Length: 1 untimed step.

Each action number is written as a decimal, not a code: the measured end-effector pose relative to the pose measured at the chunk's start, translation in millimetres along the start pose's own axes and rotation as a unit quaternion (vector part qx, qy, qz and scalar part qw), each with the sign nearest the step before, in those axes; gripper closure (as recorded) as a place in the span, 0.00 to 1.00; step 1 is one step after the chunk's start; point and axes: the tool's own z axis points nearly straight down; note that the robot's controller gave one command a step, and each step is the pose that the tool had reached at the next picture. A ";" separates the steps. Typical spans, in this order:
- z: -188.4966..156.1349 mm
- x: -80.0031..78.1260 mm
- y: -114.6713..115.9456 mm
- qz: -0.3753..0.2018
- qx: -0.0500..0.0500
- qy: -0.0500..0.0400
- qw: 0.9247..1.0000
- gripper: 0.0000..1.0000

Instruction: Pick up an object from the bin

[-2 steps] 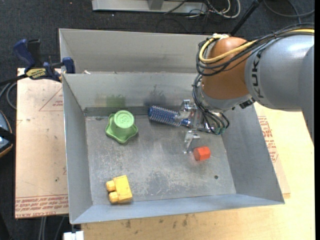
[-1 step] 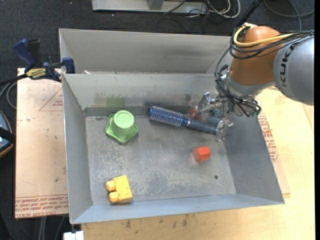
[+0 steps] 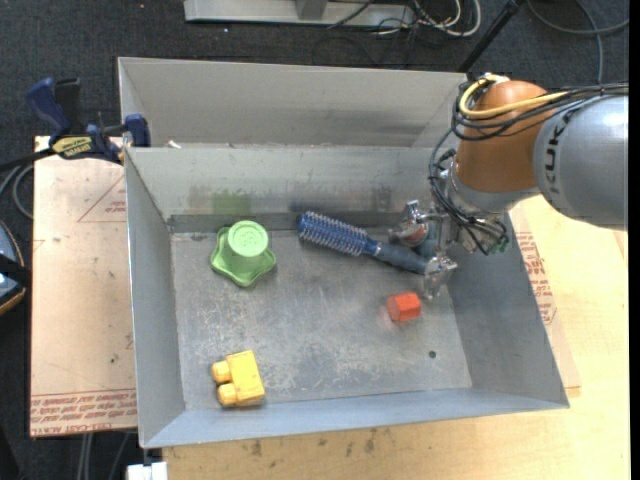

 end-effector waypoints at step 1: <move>-2.7 -1.0 -2.6 0.000 0.004 -0.003 1.000 1.00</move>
Offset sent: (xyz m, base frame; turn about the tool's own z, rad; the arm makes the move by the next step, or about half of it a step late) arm 0.0000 0.0000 0.0000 0.0000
